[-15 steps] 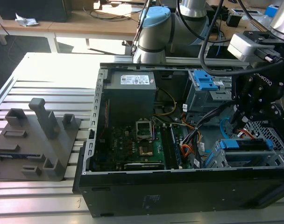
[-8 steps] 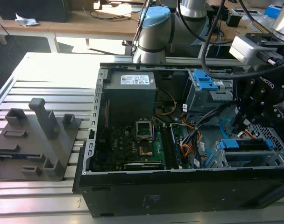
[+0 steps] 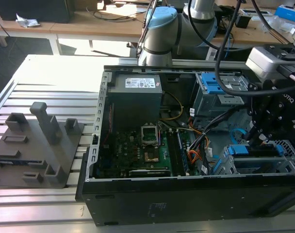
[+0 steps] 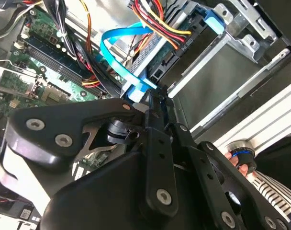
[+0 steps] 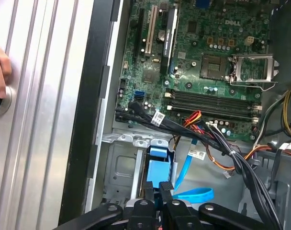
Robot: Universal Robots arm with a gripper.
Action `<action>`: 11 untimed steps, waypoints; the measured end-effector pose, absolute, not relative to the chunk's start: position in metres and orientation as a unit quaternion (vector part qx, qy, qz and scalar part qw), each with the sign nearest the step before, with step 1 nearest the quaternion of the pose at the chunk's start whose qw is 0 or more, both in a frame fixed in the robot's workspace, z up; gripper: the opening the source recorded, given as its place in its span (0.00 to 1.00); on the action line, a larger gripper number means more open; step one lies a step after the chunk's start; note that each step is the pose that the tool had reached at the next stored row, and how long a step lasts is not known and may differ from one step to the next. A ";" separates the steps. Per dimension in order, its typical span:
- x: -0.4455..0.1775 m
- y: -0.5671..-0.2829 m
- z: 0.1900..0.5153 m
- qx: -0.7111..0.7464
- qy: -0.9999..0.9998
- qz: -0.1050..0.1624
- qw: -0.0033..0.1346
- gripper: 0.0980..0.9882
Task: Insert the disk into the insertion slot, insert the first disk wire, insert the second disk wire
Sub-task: 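Insert the second disk wire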
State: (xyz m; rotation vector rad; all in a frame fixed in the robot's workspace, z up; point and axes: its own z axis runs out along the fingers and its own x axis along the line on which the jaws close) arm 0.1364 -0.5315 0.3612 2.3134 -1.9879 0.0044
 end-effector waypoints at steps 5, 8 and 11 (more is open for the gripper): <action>0.141 -0.532 0.354 0.748 -0.662 0.001 0.046 0.07; 0.144 -0.532 0.352 0.745 -0.666 -0.004 0.043 0.07; 0.145 -0.532 0.351 0.743 -0.668 -0.012 0.036 0.07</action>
